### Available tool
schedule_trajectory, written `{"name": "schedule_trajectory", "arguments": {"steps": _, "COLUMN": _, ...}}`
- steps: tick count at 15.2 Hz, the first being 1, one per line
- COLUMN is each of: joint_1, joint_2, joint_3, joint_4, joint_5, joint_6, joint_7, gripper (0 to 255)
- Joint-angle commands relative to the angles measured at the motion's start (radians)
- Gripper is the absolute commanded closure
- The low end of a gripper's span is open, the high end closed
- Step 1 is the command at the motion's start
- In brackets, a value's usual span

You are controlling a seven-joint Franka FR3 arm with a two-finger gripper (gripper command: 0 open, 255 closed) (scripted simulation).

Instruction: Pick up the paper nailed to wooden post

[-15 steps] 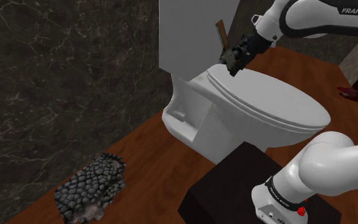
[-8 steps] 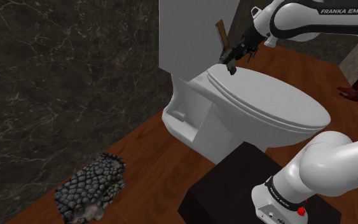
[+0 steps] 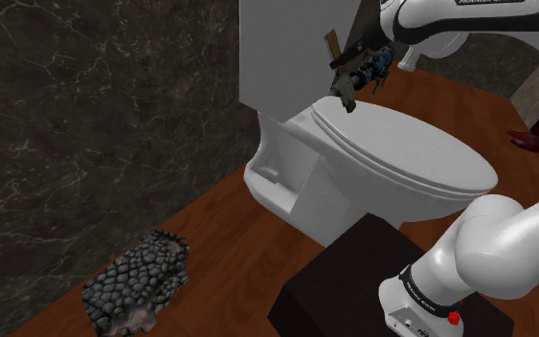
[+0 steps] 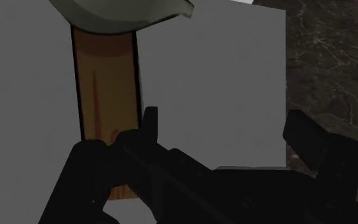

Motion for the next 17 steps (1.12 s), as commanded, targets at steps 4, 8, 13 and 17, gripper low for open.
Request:
{"name": "schedule_trajectory", "arguments": {"steps": 4, "joint_1": 0.129, "joint_2": 0.090, "joint_3": -0.140, "joint_4": 0.116, "joint_5": 0.165, "joint_6": 0.123, "joint_7": -0.212, "gripper": 0}}
{"name": "schedule_trajectory", "arguments": {"steps": 8, "joint_1": 0.271, "joint_2": 0.160, "joint_3": -0.281, "joint_4": 0.231, "joint_5": 0.361, "joint_6": 0.180, "joint_7": -0.426, "gripper": 0}}
{"name": "schedule_trajectory", "arguments": {"steps": 13, "joint_1": 0.318, "joint_2": 0.171, "joint_3": -0.325, "joint_4": 0.207, "joint_5": 0.440, "joint_6": 0.228, "joint_7": -0.511, "gripper": 0}}
{"name": "schedule_trajectory", "arguments": {"steps": 17, "joint_1": 0.349, "joint_2": 0.174, "joint_3": -0.351, "joint_4": 0.173, "joint_5": 0.490, "joint_6": 0.266, "joint_7": -0.565, "gripper": 0}}
